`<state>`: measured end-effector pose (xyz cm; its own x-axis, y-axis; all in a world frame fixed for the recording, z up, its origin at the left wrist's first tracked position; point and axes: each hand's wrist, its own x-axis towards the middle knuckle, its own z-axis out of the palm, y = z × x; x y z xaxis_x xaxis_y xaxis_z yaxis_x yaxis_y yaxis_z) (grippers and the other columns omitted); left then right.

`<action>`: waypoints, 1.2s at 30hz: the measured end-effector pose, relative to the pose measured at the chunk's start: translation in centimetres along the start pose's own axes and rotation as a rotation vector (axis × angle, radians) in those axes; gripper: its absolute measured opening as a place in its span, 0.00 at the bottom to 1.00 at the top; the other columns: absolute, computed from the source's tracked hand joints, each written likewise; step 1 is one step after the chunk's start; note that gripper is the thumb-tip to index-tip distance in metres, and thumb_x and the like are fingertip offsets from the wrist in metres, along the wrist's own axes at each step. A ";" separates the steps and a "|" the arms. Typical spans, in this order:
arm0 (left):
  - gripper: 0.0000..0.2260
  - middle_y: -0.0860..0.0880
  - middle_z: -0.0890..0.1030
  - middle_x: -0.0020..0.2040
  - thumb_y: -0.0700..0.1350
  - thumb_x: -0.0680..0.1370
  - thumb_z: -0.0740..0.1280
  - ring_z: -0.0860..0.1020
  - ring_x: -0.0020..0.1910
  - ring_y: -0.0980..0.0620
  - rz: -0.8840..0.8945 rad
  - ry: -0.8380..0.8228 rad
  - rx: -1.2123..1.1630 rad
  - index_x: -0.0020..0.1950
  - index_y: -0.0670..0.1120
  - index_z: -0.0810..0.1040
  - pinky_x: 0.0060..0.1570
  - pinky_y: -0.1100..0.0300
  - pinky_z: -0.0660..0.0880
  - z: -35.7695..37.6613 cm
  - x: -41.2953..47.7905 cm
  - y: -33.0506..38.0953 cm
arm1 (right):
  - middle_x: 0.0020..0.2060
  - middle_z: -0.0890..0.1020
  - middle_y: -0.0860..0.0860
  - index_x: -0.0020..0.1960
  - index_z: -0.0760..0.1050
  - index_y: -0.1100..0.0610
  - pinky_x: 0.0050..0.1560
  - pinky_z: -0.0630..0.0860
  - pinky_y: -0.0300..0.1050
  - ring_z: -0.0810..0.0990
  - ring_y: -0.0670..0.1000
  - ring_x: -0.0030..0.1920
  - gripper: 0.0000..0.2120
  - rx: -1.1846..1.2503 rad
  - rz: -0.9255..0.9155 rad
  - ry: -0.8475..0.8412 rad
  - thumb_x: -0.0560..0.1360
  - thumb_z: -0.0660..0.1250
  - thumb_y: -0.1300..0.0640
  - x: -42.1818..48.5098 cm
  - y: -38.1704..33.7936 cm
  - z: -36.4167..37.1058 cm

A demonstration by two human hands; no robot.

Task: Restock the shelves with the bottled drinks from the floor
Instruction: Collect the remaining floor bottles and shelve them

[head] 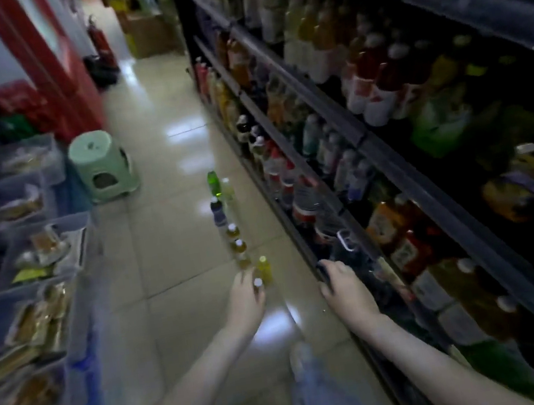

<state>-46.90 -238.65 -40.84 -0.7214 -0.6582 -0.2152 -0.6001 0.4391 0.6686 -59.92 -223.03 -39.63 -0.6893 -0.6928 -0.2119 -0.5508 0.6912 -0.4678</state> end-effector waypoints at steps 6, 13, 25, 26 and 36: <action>0.18 0.39 0.72 0.64 0.35 0.77 0.64 0.71 0.64 0.41 -0.163 0.028 -0.023 0.67 0.38 0.71 0.61 0.59 0.63 -2.0 11.2 -7.4 | 0.67 0.69 0.55 0.73 0.62 0.59 0.63 0.60 0.37 0.65 0.53 0.69 0.21 -0.007 -0.092 -0.275 0.81 0.59 0.60 15.4 -2.3 6.4; 0.18 0.41 0.73 0.65 0.37 0.78 0.63 0.70 0.65 0.43 -0.256 -0.034 -0.040 0.68 0.40 0.71 0.61 0.61 0.62 1.7 24.0 -16.6 | 0.64 0.72 0.56 0.72 0.64 0.57 0.64 0.68 0.47 0.70 0.55 0.65 0.22 -0.060 -0.024 -0.494 0.79 0.62 0.60 29.6 0.0 18.5; 0.14 0.44 0.75 0.64 0.37 0.79 0.62 0.73 0.63 0.46 -0.325 -0.026 -0.069 0.65 0.41 0.74 0.52 0.68 0.61 15.5 35.2 -35.5 | 0.69 0.68 0.53 0.74 0.60 0.50 0.52 0.68 0.40 0.70 0.55 0.65 0.25 -0.324 -0.105 -0.715 0.79 0.60 0.57 41.9 12.5 47.6; 0.14 0.44 0.75 0.63 0.38 0.79 0.62 0.73 0.63 0.47 -0.329 -0.031 -0.065 0.64 0.41 0.75 0.53 0.68 0.61 16.1 35.5 -36.8 | 0.68 0.68 0.54 0.74 0.59 0.52 0.52 0.71 0.44 0.70 0.56 0.66 0.27 -0.331 -0.157 -0.699 0.78 0.61 0.60 42.6 12.8 49.3; 0.15 0.43 0.77 0.61 0.35 0.75 0.68 0.74 0.63 0.45 -0.315 -0.127 -0.138 0.62 0.39 0.76 0.56 0.74 0.58 13.7 34.8 -36.5 | 0.61 0.71 0.59 0.71 0.63 0.60 0.37 0.67 0.46 0.76 0.59 0.51 0.28 -0.356 -0.279 -0.707 0.73 0.66 0.61 42.5 7.4 43.8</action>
<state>-54.83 -269.23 -82.53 -0.5509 -0.6632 -0.5067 -0.7537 0.1345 0.6433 -72.71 -256.42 -89.66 -0.1138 -0.7319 -0.6718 -0.8551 0.4165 -0.3089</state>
